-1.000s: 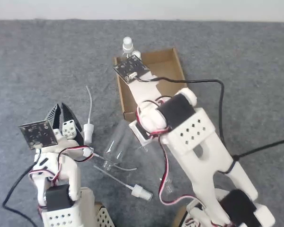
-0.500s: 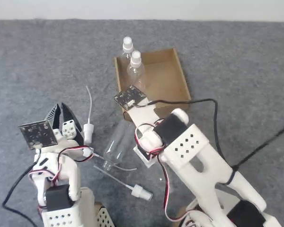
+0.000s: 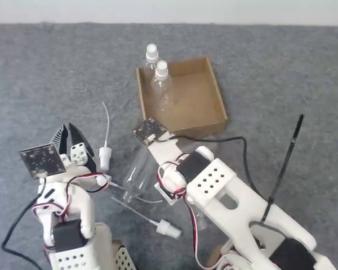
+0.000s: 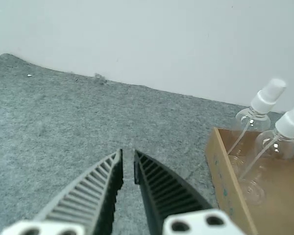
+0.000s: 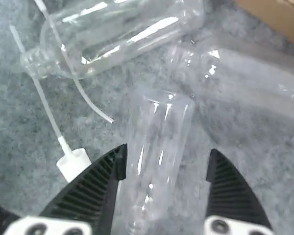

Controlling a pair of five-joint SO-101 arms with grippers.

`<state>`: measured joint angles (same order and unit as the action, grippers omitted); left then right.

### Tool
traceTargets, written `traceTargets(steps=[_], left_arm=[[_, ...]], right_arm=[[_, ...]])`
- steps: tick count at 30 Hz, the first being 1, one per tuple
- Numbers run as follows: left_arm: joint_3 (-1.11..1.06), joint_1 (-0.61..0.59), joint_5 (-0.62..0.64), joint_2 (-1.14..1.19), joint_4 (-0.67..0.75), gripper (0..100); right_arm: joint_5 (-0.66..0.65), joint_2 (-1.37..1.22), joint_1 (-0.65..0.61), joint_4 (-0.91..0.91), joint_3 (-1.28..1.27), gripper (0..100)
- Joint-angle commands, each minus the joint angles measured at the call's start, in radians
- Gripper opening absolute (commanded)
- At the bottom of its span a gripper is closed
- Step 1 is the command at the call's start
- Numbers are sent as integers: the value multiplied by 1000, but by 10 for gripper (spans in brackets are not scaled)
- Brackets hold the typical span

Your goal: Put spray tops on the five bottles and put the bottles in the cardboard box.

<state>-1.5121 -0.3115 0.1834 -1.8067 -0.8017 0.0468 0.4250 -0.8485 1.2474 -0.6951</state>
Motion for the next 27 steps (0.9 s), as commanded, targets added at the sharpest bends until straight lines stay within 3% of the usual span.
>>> traceTargets(steps=[1,9,20,27], left_arm=[[12,-6,5,-8,35,44],[12,-6,5,-8,35,44],[12,-6,5,-8,35,44],[12,-6,5,-8,35,44]], right_arm=[[3,45,-5,-76,-26,232],[3,7,-7,-228,-144,231],[6,-154,-2,-229,-141,230],[8,-153,-2,-239,-141,69]])
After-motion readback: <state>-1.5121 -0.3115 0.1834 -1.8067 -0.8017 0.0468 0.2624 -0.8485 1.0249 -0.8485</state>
